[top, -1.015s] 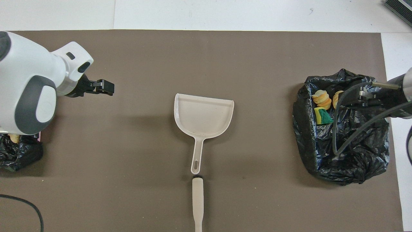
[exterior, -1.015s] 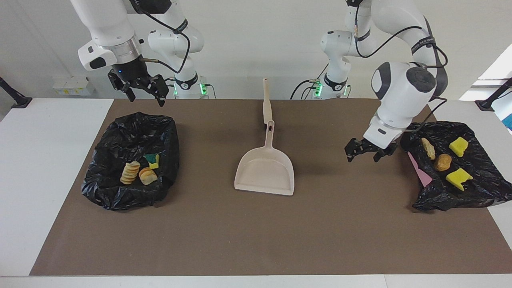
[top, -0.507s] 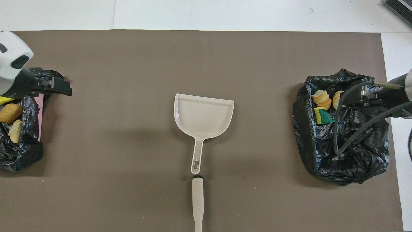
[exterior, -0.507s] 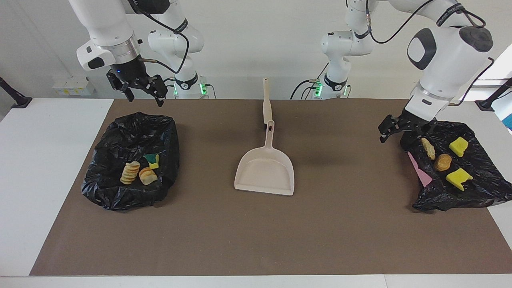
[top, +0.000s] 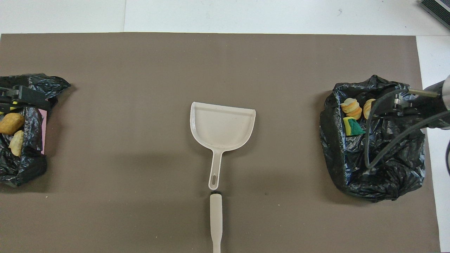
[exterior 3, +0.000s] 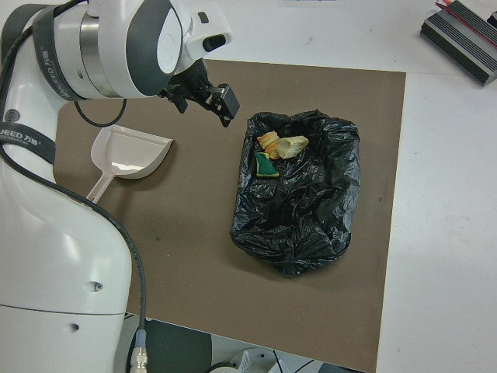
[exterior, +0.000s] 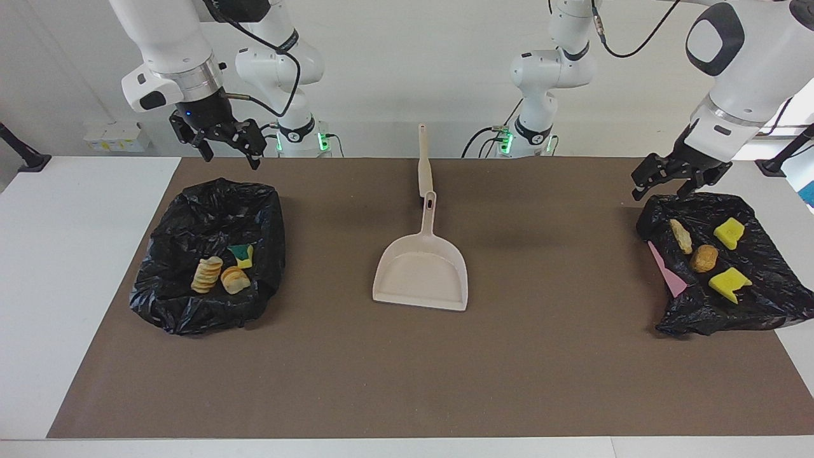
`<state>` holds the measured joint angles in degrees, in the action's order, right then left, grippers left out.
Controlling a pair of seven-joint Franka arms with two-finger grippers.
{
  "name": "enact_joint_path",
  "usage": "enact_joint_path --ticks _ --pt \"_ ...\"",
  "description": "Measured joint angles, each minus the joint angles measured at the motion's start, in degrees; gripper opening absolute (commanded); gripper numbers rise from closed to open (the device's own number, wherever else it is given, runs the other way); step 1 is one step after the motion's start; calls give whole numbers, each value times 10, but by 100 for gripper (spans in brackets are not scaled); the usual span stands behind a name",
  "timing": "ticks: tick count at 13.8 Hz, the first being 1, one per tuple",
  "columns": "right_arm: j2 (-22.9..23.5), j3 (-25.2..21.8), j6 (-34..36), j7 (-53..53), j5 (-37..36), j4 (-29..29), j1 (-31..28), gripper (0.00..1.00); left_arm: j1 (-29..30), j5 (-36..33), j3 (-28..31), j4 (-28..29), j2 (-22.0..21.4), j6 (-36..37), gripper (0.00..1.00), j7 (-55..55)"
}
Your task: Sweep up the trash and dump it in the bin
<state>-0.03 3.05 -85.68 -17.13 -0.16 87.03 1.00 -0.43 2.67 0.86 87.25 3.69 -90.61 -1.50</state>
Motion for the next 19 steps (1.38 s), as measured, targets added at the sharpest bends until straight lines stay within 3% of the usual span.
enact_joint_path --ticks 4,9,19 --pt "0 -1 0 0 0 0 -1 100 0 -1 -1 -9 -16 43 100 0" --pt "0 -3 0 0 0 0 -1 100 0 -23 -10 -9 -36 47 100 0" --pt "0 -4 0 0 0 0 -1 100 -1 -24 -14 -8 -37 49 100 0"
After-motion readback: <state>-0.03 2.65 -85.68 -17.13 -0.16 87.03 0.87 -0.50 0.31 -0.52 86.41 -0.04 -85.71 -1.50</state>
